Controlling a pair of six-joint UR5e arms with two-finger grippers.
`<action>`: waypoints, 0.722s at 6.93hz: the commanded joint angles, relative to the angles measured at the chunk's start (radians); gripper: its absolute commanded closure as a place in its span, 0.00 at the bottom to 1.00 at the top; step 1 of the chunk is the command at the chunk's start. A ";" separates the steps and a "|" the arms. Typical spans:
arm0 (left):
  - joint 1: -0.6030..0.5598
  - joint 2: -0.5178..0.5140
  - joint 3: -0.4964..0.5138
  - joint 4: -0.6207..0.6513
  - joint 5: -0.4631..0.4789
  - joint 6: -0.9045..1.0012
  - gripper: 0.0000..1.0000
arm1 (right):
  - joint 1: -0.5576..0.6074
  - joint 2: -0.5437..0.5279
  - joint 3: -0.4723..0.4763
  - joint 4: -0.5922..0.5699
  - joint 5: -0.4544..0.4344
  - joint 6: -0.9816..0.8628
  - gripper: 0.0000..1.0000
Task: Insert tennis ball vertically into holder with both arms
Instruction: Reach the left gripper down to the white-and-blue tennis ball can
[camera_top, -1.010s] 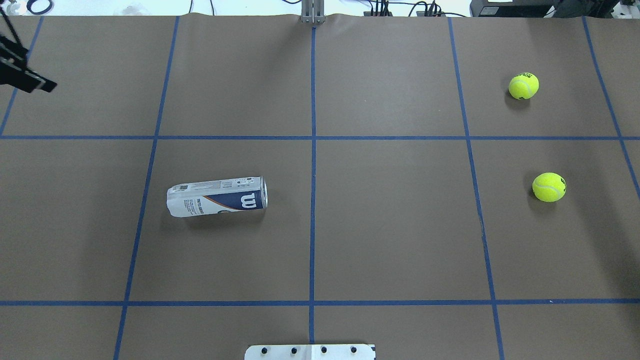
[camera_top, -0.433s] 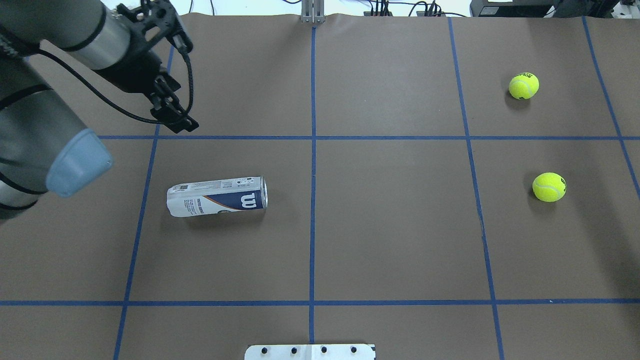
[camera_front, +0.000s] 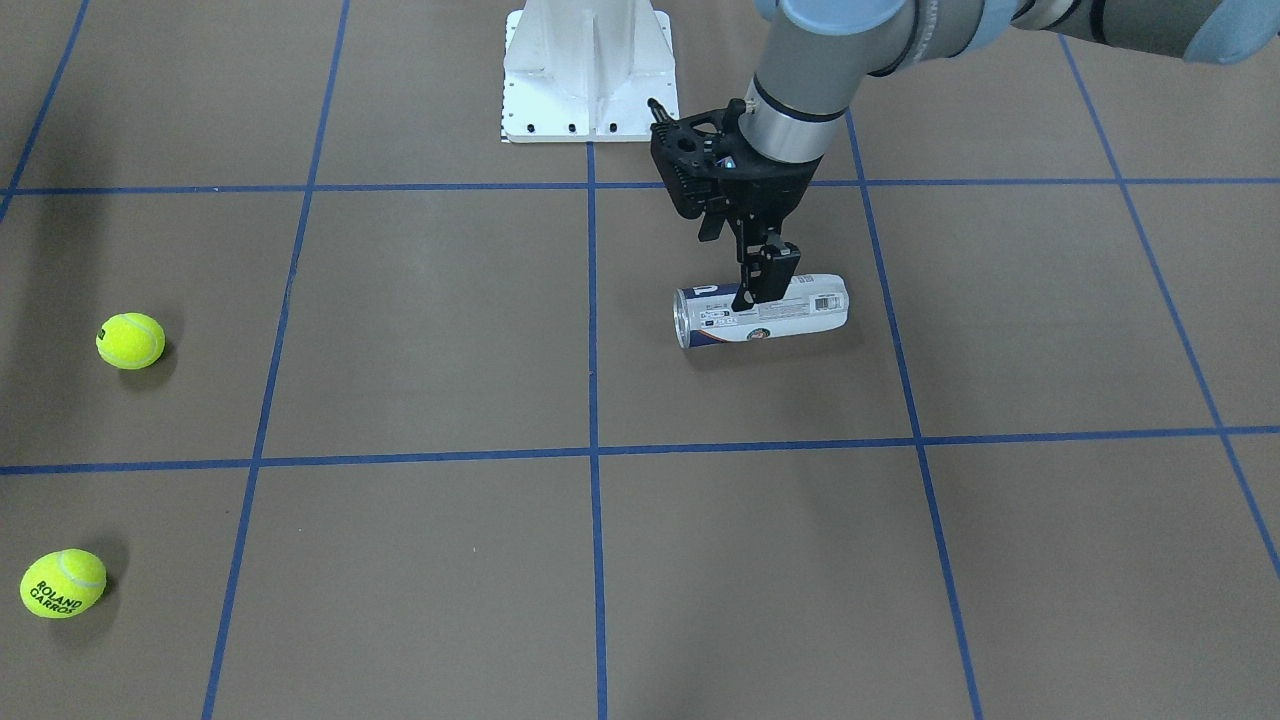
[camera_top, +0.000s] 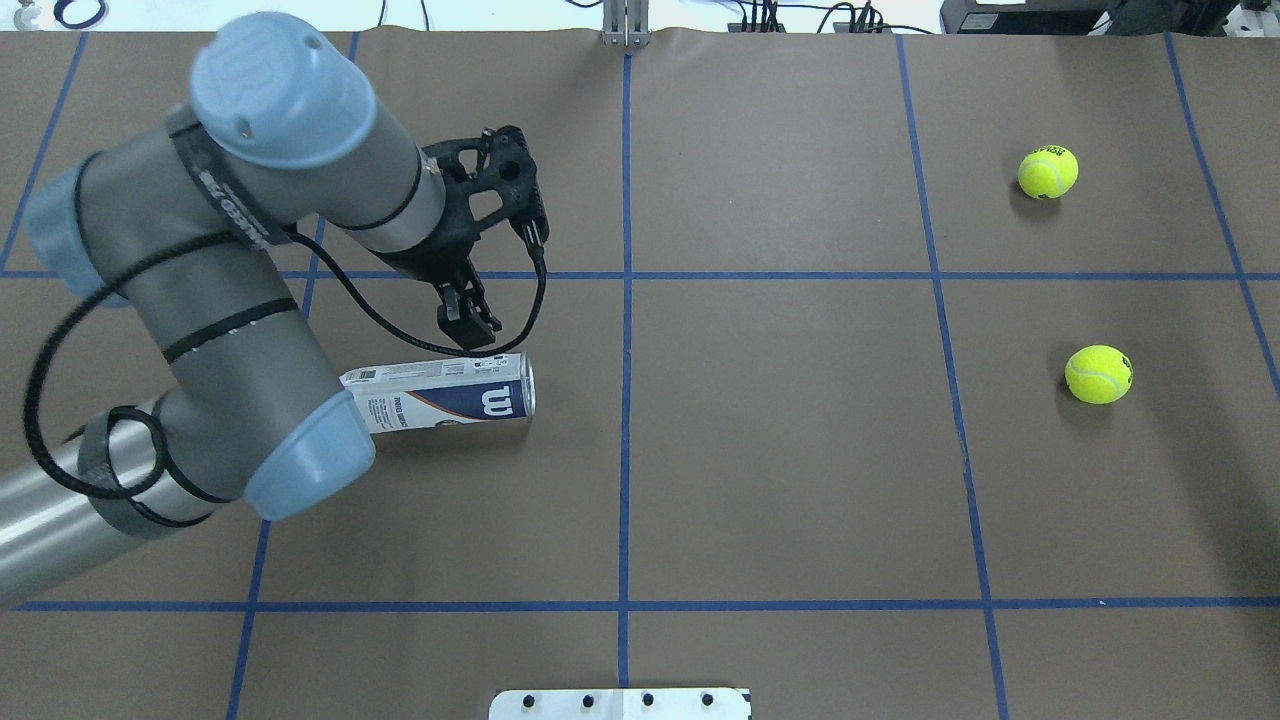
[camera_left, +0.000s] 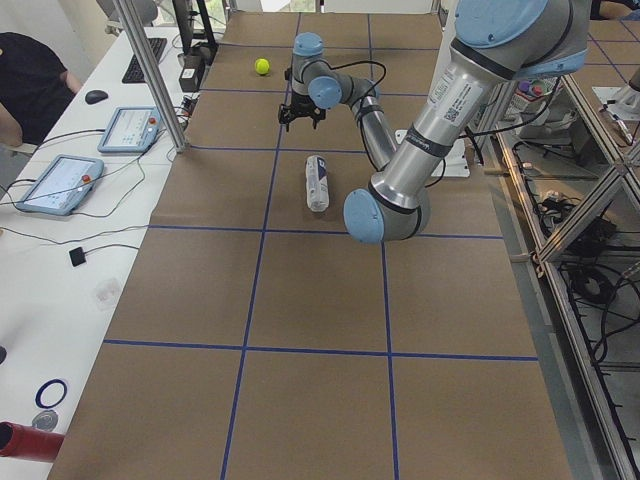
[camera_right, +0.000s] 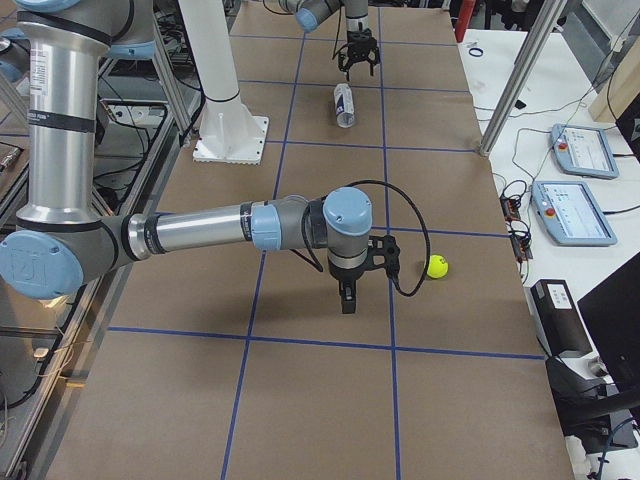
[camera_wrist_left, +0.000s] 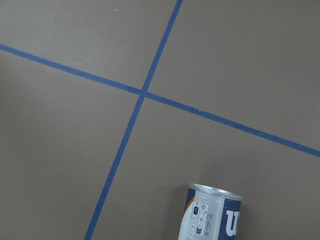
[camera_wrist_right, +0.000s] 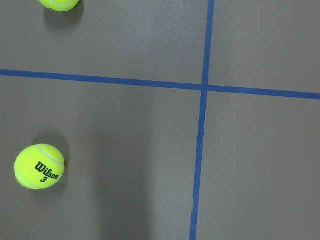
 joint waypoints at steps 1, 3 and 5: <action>0.102 -0.007 0.064 -0.004 0.118 0.025 0.01 | 0.000 0.001 -0.003 0.003 0.002 0.001 0.01; 0.116 -0.007 0.122 -0.058 0.124 0.027 0.01 | -0.001 0.013 -0.004 0.001 0.000 0.000 0.01; 0.116 -0.007 0.191 -0.142 0.124 0.027 0.01 | -0.002 0.015 -0.004 0.001 0.000 0.000 0.01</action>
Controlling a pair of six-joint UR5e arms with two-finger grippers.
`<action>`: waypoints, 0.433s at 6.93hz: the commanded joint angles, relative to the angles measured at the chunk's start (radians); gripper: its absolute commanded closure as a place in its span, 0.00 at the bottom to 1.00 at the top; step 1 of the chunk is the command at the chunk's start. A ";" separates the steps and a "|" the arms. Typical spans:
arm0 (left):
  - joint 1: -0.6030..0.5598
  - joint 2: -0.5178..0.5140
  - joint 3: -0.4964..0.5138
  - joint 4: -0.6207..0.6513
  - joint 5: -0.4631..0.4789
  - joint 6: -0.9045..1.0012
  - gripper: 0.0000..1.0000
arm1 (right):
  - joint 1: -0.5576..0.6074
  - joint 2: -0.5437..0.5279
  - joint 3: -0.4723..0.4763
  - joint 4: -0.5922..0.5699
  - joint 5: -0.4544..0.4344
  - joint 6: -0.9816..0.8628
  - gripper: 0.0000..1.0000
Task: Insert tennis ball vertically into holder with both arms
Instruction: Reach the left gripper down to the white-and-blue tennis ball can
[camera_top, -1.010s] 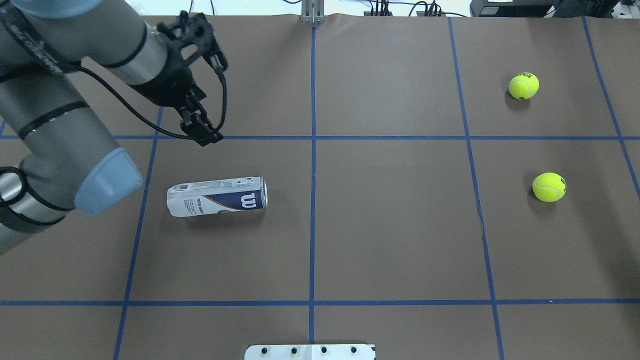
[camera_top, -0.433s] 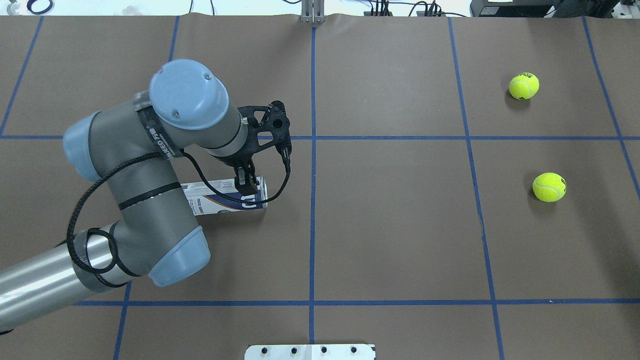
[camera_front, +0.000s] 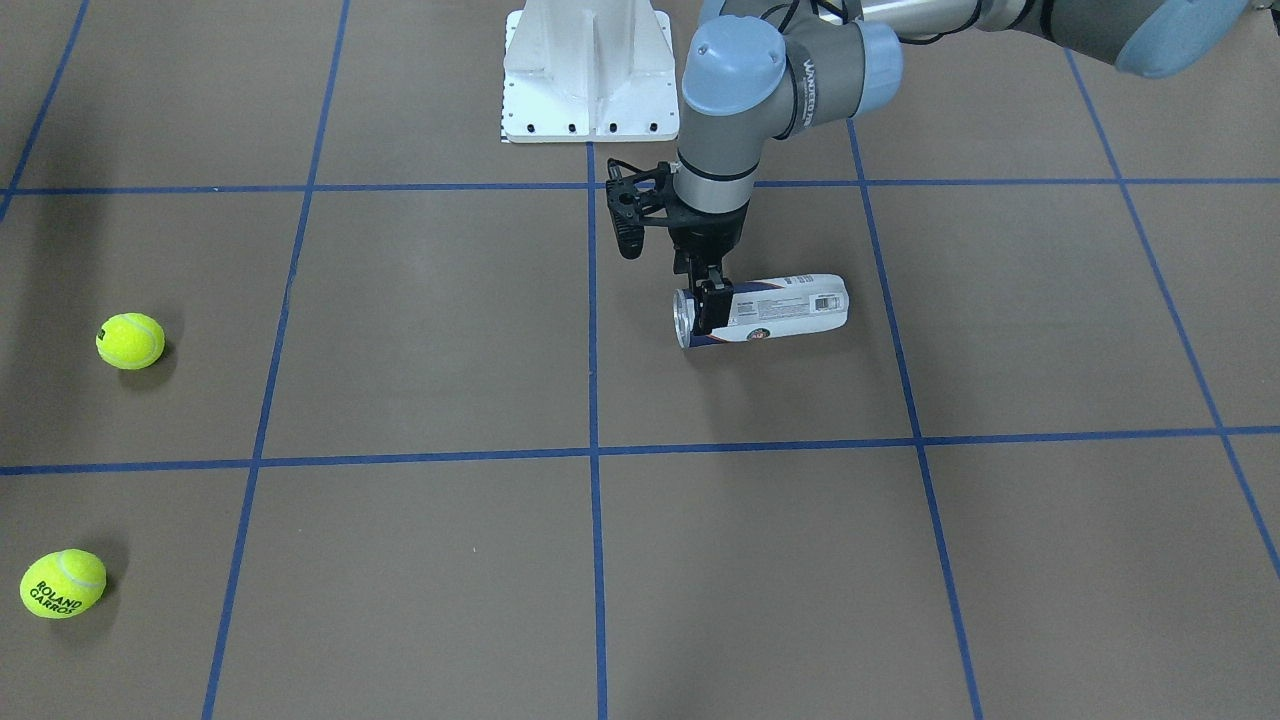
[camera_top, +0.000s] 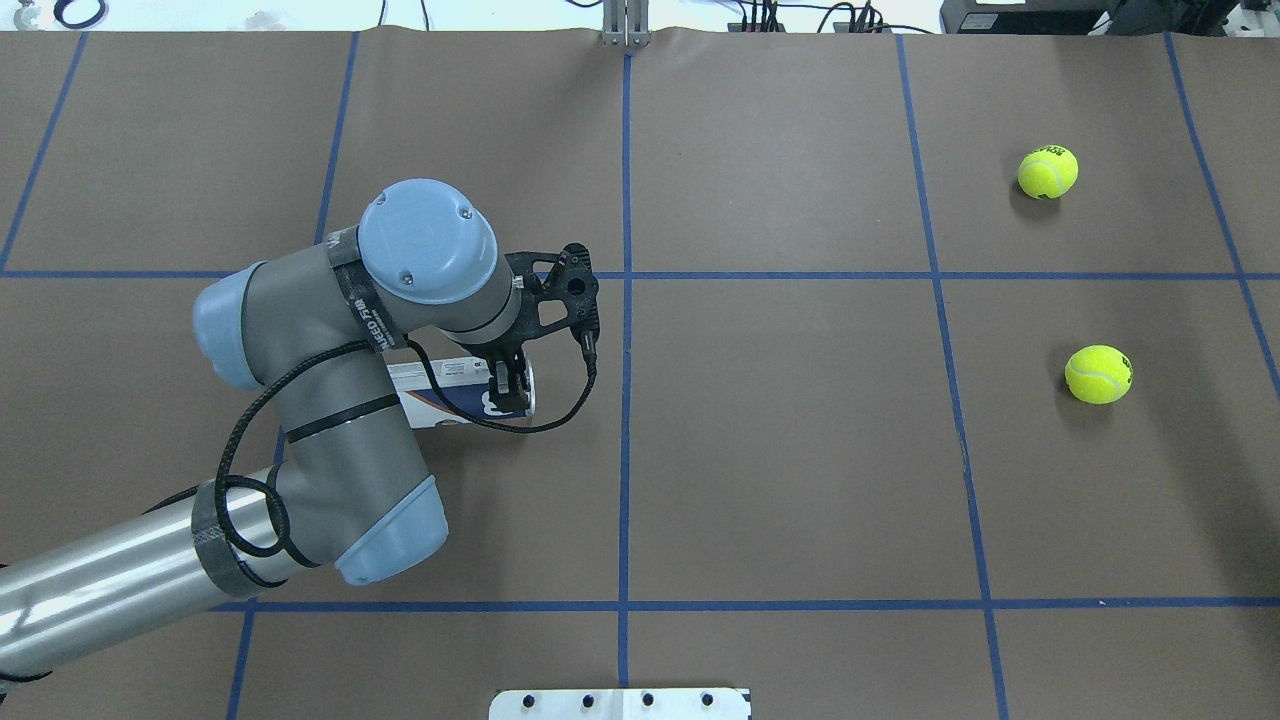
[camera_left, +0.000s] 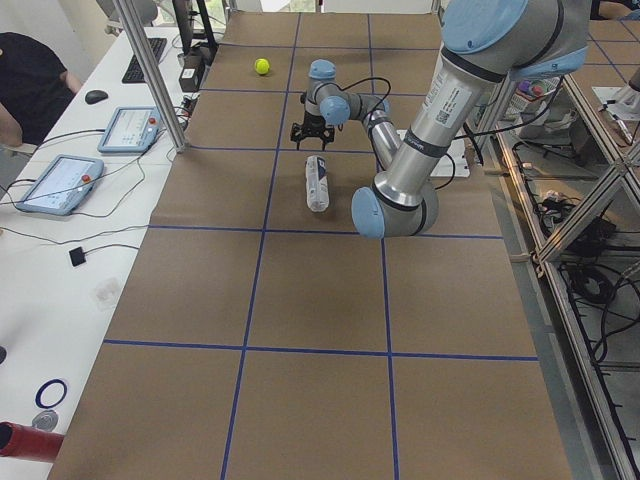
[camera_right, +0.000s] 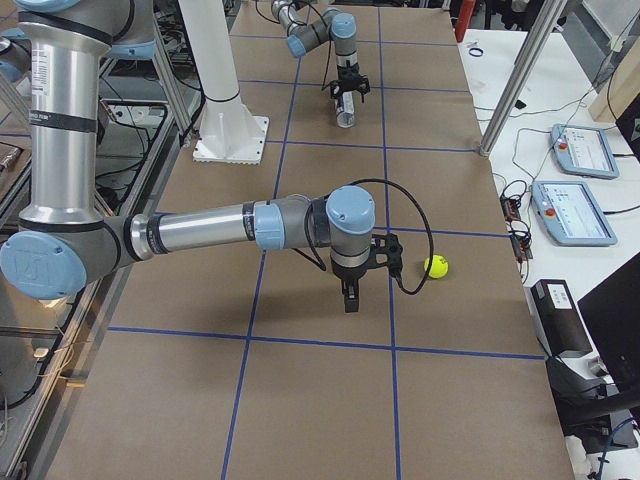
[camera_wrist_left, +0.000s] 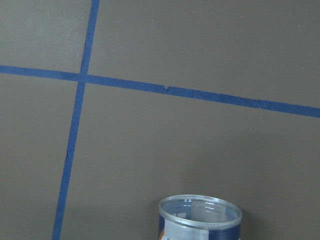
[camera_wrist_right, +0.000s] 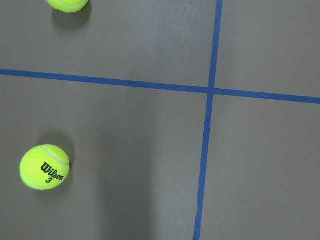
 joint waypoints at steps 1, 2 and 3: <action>0.003 0.001 0.048 -0.052 0.004 0.002 0.01 | -0.001 0.002 0.000 0.000 0.000 0.000 0.01; 0.006 0.002 0.050 -0.052 0.004 0.032 0.01 | -0.002 0.002 0.000 0.000 0.000 0.000 0.01; 0.010 0.001 0.050 -0.050 0.021 0.069 0.01 | -0.002 0.002 0.000 0.000 0.000 0.000 0.01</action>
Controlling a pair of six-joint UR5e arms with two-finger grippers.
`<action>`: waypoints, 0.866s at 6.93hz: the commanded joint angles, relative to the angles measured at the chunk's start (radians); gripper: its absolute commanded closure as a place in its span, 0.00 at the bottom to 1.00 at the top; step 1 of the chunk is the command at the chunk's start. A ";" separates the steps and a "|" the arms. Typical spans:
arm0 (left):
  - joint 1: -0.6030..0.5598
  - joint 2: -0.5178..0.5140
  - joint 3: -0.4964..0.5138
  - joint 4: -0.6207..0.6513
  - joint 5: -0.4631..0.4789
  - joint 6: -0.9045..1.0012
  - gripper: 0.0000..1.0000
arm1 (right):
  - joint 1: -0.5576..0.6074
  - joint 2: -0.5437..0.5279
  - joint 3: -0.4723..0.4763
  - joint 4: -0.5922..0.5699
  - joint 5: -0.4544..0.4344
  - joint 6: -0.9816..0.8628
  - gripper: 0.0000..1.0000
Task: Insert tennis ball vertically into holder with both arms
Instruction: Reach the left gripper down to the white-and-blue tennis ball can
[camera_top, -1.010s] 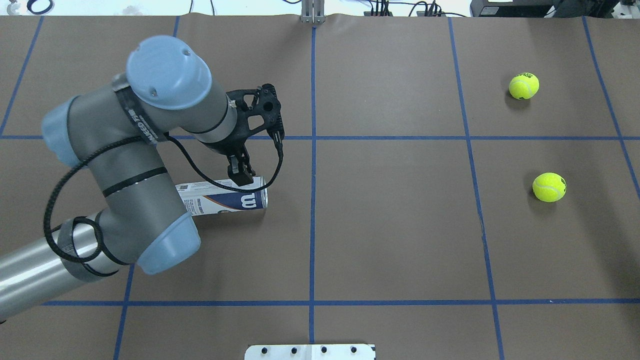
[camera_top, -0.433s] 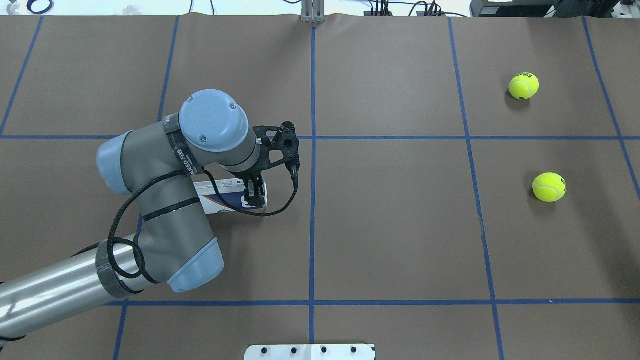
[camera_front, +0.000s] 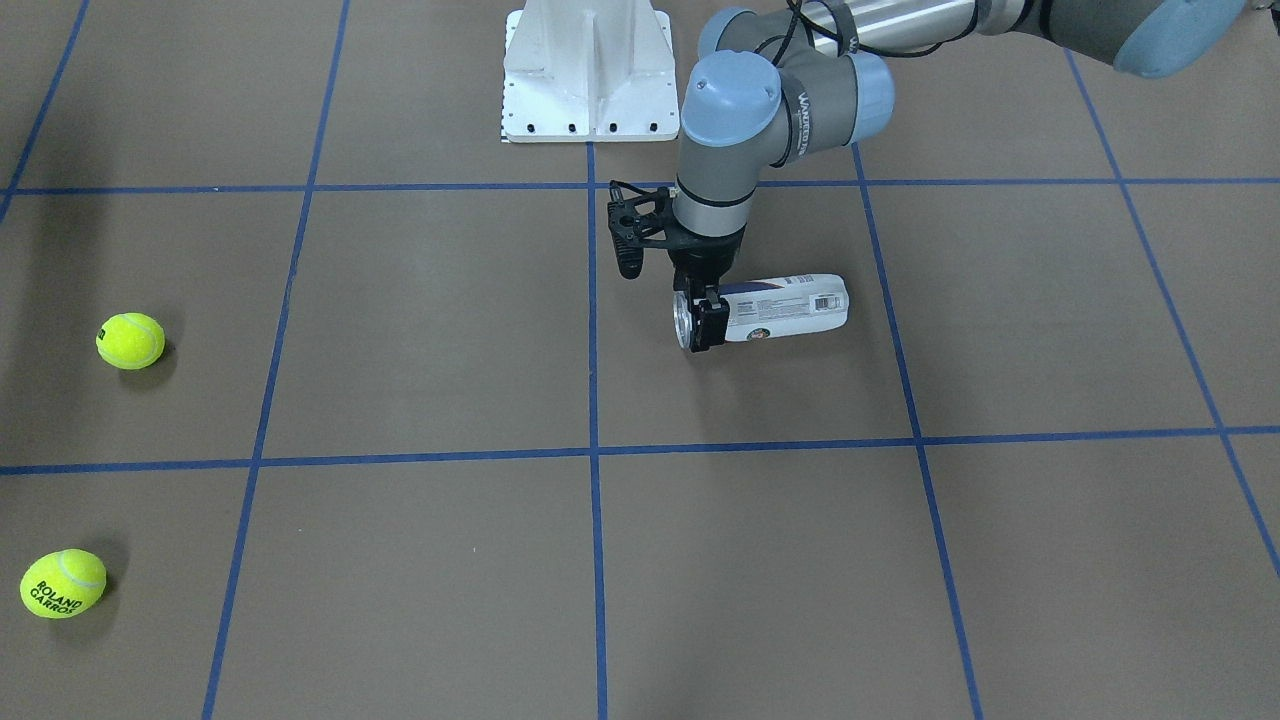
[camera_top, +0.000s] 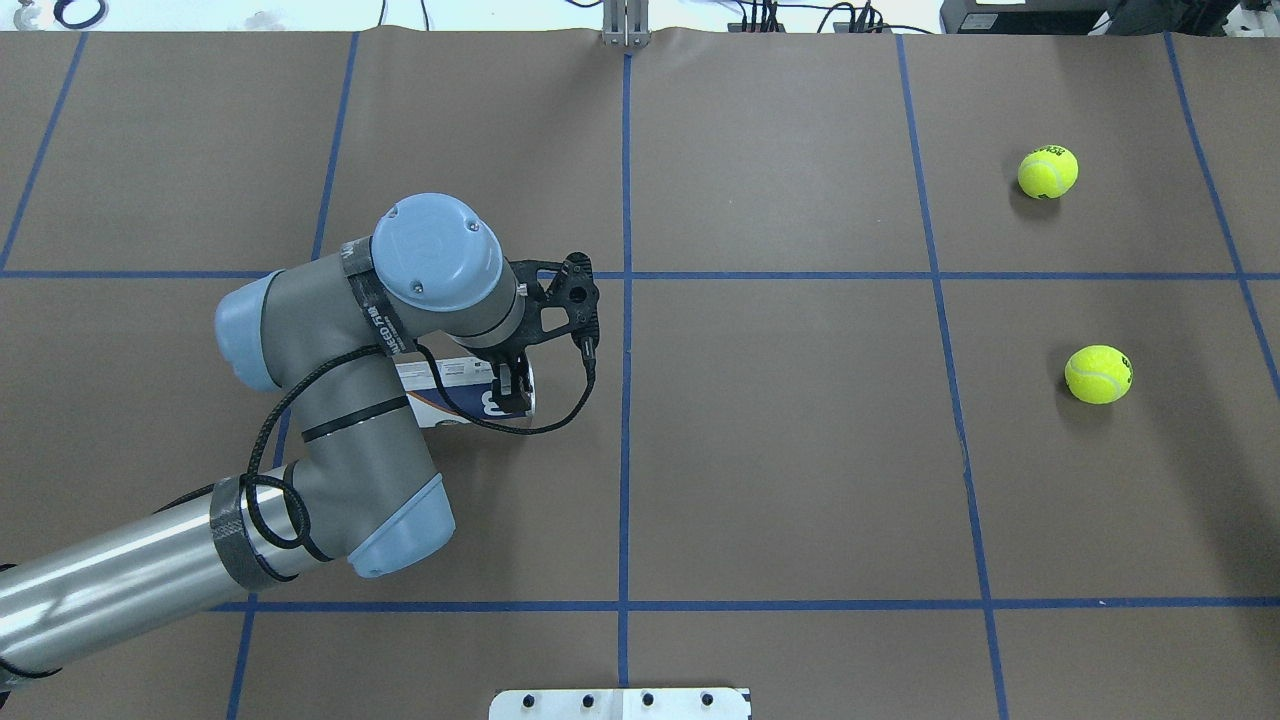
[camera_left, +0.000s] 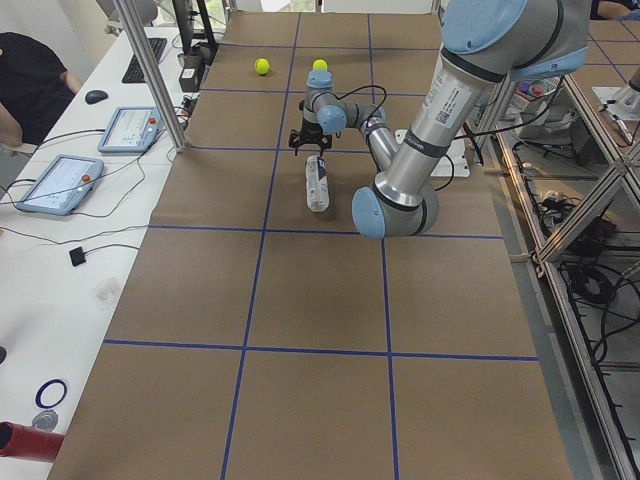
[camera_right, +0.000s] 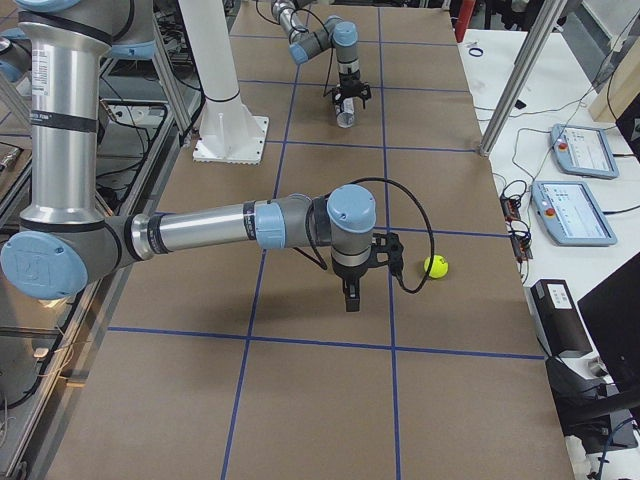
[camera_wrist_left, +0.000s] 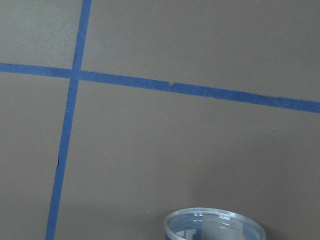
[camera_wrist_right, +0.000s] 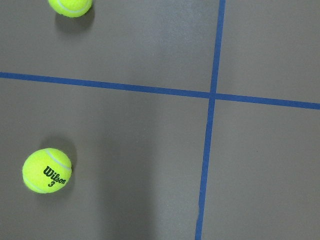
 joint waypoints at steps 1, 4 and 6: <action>0.011 -0.001 0.003 -0.001 0.014 0.039 0.01 | -0.001 -0.001 -0.002 -0.002 0.000 0.000 0.01; 0.027 -0.001 0.011 0.002 0.016 0.037 0.01 | 0.001 -0.001 -0.002 -0.002 0.000 0.000 0.01; 0.040 -0.001 0.023 0.000 0.016 0.033 0.01 | -0.001 -0.001 -0.002 -0.003 0.000 0.000 0.01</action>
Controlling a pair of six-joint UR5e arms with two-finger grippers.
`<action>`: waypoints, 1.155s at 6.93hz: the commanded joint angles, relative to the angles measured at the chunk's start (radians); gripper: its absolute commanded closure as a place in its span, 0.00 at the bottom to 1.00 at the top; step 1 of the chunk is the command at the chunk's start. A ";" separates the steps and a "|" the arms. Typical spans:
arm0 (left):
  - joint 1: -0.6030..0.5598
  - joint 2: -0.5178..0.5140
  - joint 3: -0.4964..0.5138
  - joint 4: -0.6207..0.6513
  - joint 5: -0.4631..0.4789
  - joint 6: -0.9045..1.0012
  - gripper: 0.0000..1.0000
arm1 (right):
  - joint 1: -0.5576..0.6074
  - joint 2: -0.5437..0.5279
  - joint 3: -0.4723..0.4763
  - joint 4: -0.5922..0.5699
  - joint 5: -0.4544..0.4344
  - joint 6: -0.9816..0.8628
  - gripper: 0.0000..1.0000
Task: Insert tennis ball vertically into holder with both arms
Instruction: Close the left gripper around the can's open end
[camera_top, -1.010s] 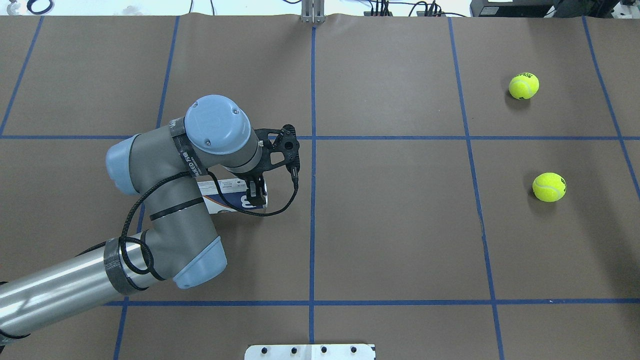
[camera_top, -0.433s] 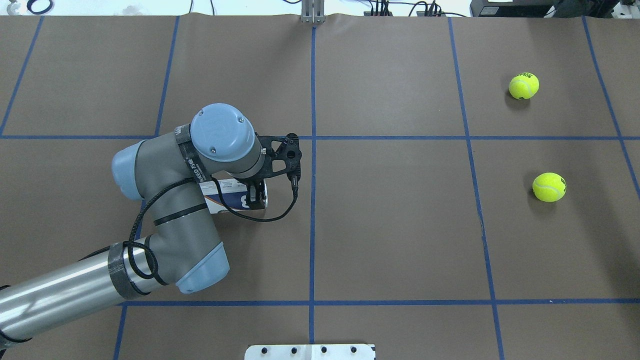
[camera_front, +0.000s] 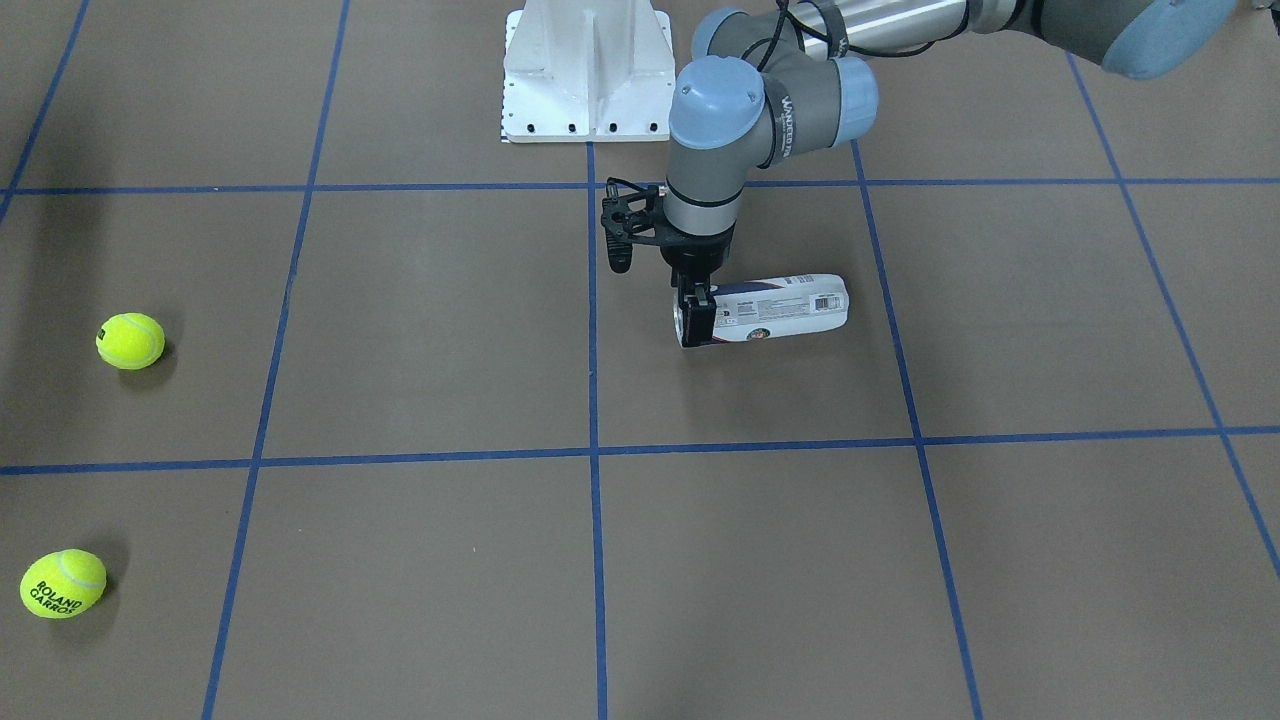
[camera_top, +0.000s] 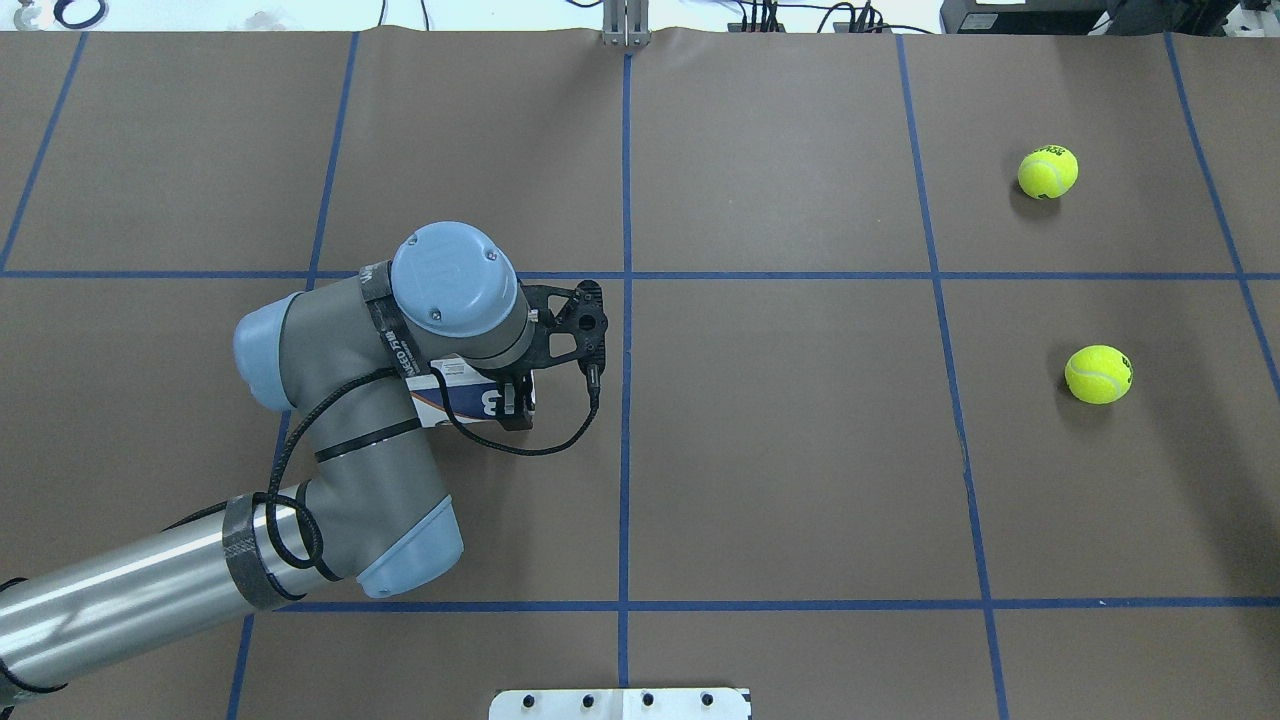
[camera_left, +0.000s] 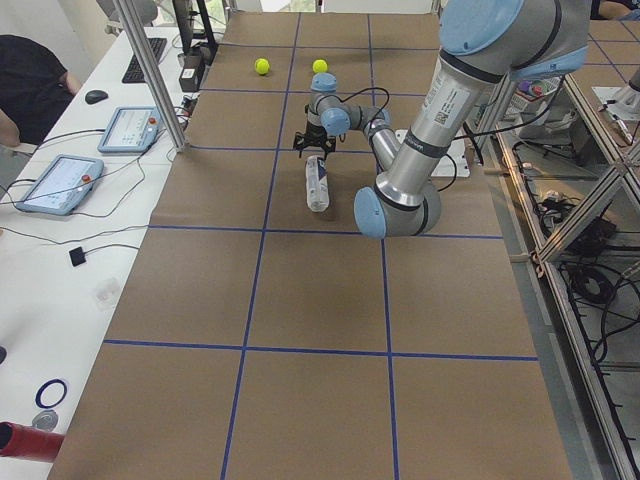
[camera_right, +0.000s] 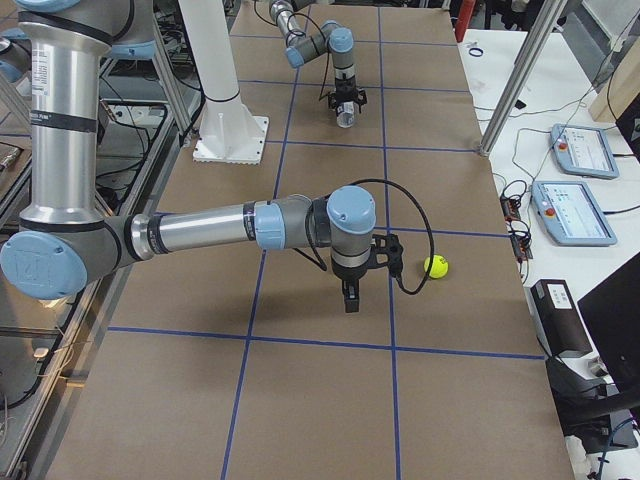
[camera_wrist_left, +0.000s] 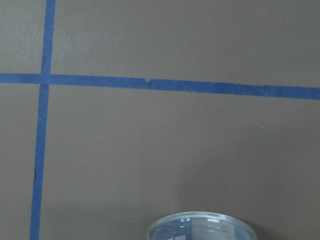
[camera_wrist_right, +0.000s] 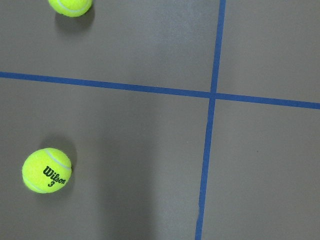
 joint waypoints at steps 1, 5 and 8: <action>0.006 -0.001 0.009 -0.001 -0.001 -0.002 0.01 | 0.000 0.000 -0.001 0.001 0.000 0.000 0.01; 0.008 0.004 0.023 -0.001 -0.001 0.003 0.01 | 0.000 0.000 0.001 0.001 -0.002 0.000 0.01; 0.012 0.002 0.023 -0.001 -0.001 -0.002 0.02 | 0.000 0.000 0.002 0.001 0.002 0.001 0.01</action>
